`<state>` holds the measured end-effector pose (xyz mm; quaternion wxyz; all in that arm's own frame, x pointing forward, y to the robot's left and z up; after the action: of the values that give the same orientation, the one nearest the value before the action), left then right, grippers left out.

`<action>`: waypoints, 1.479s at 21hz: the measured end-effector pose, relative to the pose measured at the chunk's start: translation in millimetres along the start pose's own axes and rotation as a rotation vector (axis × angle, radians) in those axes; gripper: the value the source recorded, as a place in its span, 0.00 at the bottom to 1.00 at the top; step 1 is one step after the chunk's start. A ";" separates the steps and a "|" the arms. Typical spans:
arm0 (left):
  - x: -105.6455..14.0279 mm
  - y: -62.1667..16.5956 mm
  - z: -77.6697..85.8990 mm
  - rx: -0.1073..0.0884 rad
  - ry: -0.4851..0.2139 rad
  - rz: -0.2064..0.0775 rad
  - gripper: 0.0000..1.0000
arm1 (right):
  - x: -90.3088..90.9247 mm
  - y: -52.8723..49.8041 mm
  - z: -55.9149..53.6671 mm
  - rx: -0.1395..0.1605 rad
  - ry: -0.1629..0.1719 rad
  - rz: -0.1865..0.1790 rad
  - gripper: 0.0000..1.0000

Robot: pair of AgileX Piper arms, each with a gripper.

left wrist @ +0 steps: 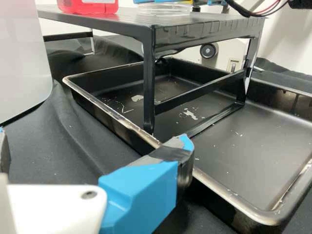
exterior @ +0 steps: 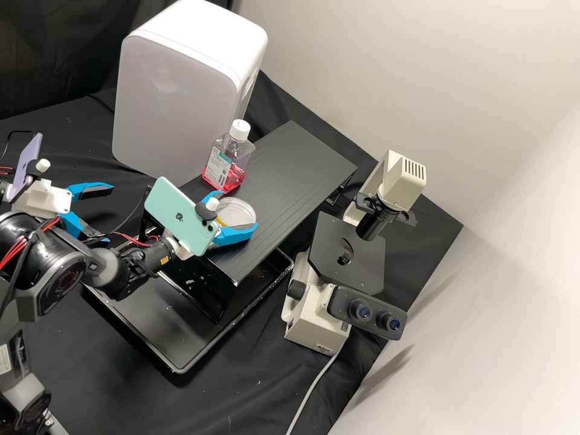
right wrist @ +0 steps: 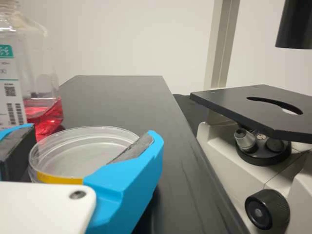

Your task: Place the lid on the petri dish

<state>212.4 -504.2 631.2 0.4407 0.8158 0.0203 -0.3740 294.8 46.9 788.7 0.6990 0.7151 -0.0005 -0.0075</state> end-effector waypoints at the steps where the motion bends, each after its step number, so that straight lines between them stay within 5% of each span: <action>1: 0.0 0.0 0.0 0.000 0.000 0.000 1.00 | -0.4 -0.8 -0.8 0.000 0.002 -0.003 0.00; 15: 0.1 -0.4 -0.1 0.000 0.000 -0.002 1.00 | -0.2 -4.7 0.5 0.004 -0.007 -0.012 0.00; 16: 0.1 -0.6 -0.2 0.000 0.001 -0.002 1.00 | -0.2 -4.8 0.4 0.003 -0.006 -0.013 1.00; 31: 0.6 -3.1 -0.5 0.000 0.002 -0.012 1.00 | 0.0 -4.5 1.5 0.003 -0.012 -0.015 1.00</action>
<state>212.0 -502.1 628.7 0.4387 0.8159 0.0256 -0.3759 294.7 45.4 784.1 0.6980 0.7159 0.0005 -0.0170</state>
